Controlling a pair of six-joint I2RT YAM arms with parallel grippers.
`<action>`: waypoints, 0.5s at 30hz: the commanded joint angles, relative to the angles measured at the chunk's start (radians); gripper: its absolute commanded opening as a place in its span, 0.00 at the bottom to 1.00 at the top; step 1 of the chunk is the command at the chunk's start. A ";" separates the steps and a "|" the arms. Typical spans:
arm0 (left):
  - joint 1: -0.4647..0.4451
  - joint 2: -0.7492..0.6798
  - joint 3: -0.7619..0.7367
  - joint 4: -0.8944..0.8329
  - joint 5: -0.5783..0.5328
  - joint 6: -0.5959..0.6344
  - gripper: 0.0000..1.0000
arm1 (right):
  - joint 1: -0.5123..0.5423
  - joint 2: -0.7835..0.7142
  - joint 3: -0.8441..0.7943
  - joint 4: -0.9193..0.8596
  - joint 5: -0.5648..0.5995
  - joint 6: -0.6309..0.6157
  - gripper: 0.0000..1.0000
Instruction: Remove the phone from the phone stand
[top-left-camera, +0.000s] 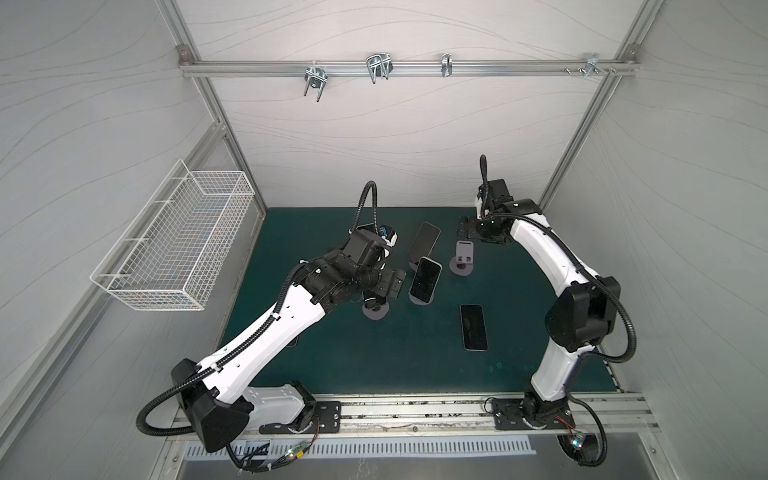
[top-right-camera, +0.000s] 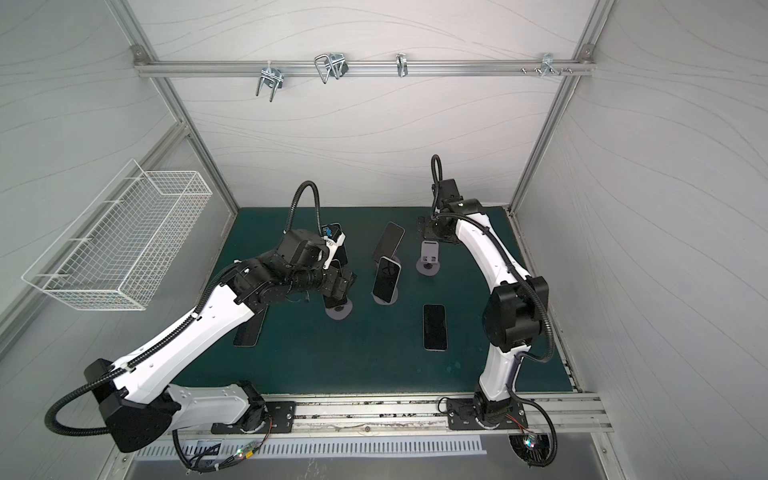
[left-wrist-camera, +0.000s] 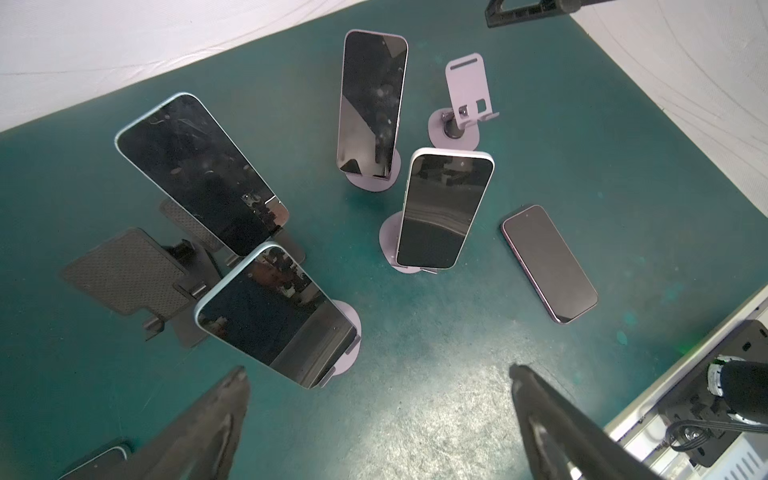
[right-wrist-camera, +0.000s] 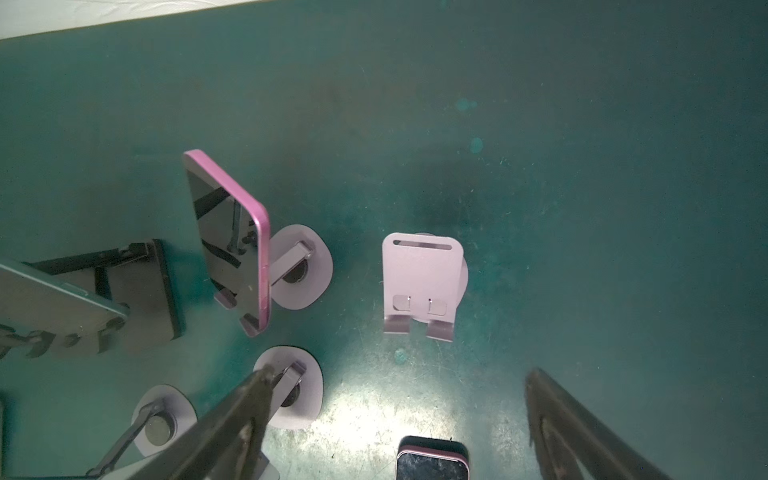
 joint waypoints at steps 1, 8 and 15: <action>0.006 -0.043 0.014 0.001 -0.051 -0.027 0.99 | 0.042 -0.066 0.022 -0.012 0.021 0.015 0.93; 0.006 -0.129 0.006 -0.056 -0.085 -0.097 0.99 | 0.194 -0.112 0.018 0.005 0.068 0.049 0.90; 0.005 -0.252 0.006 -0.202 -0.082 -0.198 0.99 | 0.372 -0.126 0.026 -0.001 0.146 0.108 0.90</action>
